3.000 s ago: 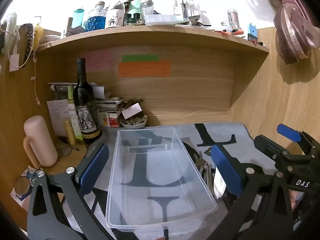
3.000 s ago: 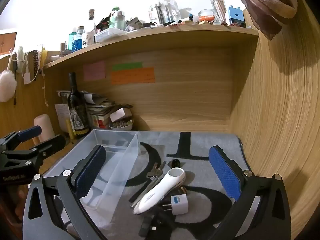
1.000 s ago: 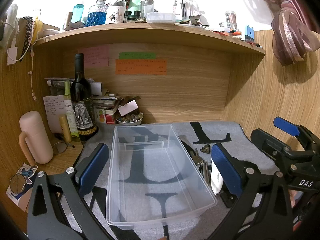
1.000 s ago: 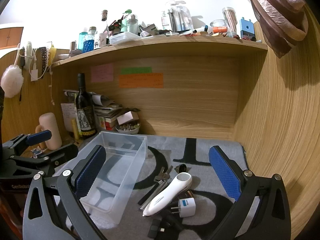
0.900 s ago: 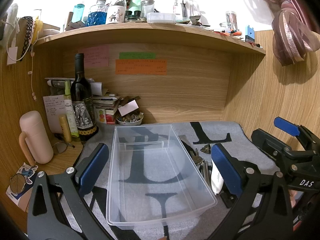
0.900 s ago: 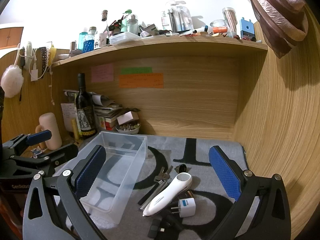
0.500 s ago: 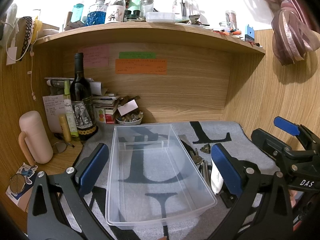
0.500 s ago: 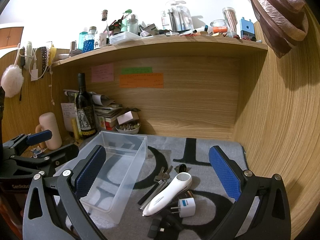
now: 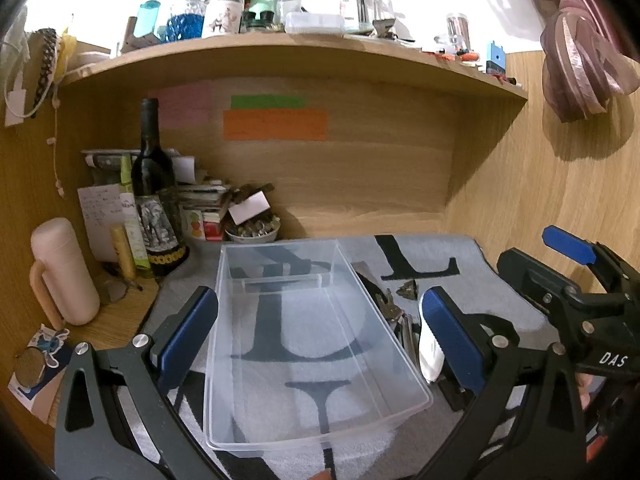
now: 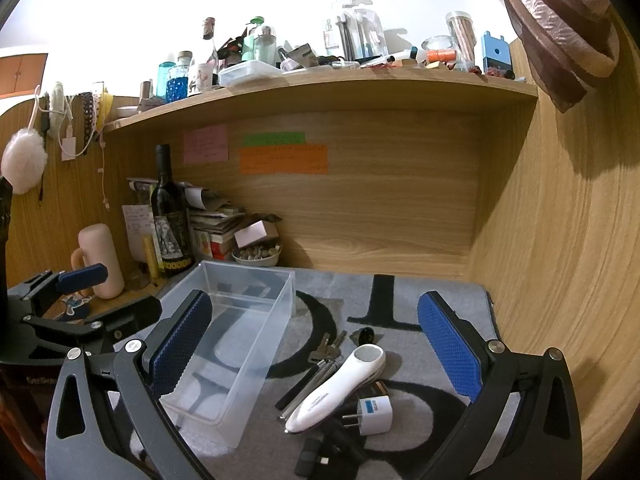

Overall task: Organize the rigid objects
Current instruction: 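Reach the right gripper to the white handheld device and grasp its head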

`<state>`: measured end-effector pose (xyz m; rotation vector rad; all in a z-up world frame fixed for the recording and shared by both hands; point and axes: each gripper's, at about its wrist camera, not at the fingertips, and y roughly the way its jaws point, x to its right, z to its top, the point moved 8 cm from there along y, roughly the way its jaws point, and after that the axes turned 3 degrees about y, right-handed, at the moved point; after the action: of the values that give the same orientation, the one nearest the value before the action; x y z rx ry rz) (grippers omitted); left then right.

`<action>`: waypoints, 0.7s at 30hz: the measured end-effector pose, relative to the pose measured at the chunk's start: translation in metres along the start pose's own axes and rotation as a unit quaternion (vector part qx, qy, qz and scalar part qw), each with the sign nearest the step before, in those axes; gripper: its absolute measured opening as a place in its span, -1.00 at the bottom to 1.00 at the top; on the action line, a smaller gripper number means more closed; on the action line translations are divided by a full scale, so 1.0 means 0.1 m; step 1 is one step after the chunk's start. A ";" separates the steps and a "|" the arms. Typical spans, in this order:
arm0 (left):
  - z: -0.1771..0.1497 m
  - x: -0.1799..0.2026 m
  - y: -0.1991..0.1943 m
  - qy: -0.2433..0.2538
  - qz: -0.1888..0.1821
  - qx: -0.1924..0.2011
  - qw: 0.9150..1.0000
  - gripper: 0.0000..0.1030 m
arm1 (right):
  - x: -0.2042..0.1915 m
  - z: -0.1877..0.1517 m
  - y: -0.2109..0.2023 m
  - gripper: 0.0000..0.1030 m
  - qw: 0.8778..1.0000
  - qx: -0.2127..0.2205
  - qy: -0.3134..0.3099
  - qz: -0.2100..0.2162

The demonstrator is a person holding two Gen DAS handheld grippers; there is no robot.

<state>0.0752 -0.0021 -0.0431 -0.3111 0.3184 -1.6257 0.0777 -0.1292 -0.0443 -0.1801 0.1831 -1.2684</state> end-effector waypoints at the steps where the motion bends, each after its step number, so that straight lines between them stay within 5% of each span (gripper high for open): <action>1: -0.02 -0.01 0.02 -0.003 -0.008 -0.005 1.000 1.00 | 0.01 0.00 0.02 1.00 1.000 -0.002 0.002 0.000; 9: -0.06 -0.20 0.11 -0.010 -0.008 -0.030 0.999 1.00 | 0.09 -0.08 0.18 1.00 1.000 -0.019 0.009 -0.005; 13: -0.07 -0.43 0.18 -0.016 0.010 -0.052 0.998 0.66 | 0.14 -0.12 0.28 1.00 0.999 -0.034 0.008 -0.008; 21: -0.14 -0.91 0.45 -0.016 0.036 -0.111 0.993 0.36 | 0.25 -0.24 0.52 0.76 0.997 -0.078 -0.006 -0.019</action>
<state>0.1179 0.0857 -0.0742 -0.4875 0.4825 -1.5156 0.1277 -0.1389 -0.0803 -0.3255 0.2694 -1.2912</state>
